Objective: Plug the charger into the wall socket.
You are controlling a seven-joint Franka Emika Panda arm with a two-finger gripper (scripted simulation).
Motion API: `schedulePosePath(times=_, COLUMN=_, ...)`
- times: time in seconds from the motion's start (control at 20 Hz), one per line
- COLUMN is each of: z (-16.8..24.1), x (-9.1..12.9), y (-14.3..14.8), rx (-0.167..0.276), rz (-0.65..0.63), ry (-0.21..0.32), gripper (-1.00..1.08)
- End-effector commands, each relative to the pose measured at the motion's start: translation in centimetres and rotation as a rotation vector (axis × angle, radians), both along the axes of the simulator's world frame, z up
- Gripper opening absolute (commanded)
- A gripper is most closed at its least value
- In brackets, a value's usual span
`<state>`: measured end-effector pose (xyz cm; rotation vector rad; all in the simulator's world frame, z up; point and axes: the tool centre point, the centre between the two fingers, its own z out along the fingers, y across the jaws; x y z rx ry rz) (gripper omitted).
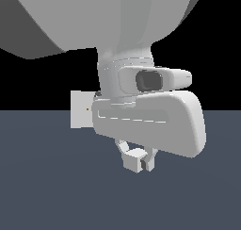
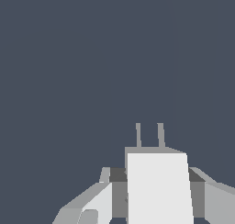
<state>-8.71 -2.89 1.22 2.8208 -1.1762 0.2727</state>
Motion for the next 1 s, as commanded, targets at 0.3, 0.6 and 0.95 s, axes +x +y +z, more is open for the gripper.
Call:
schedulePosePath(times=0.3, z=0.6, x=0.7, y=0.3, rx=-0.001, rz=0.08, ry=-0.001, gripper=-1.0)
schedulePosePath(times=0.6, z=1.6, x=1.8, y=0.8, rx=-0.003, rz=0.206, ry=-0.002, gripper=-1.0)
schedulePosePath(times=0.95, z=3.2, x=3.4, y=2.0, rx=-0.005, rz=0.409, ry=-0.004, gripper=-1.0)
